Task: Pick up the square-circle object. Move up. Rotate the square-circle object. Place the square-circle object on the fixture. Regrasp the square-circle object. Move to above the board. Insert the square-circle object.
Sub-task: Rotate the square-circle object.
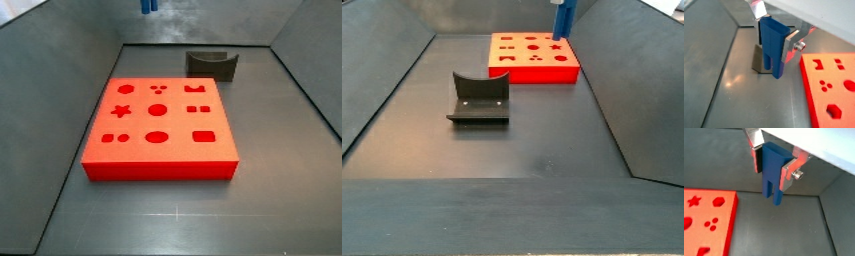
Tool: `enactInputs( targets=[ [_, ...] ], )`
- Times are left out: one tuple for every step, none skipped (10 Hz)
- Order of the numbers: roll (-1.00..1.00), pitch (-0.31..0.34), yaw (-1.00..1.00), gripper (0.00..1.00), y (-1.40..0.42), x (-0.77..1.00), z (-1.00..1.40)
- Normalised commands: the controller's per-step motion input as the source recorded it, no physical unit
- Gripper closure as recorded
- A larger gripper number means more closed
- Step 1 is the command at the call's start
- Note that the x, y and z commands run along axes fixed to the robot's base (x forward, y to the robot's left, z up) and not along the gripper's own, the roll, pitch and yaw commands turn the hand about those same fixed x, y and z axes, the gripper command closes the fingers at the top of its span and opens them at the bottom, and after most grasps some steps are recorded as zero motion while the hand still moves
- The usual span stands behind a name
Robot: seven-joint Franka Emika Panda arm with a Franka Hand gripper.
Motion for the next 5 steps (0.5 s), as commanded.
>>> enactInputs(
  targets=[
    [-0.05,0.035,-1.00,1.00,0.00,0.00,0.00],
    [-0.05,0.038,-1.00,1.00,0.00,0.00,0.00],
    [-0.06,0.042,-1.00,1.00,0.01,0.00,0.00],
    [-0.06,0.046,-1.00,1.00,0.01,0.00,0.00],
    [-0.07,0.053,-1.00,1.00,0.01,0.00,0.00]
  ],
)
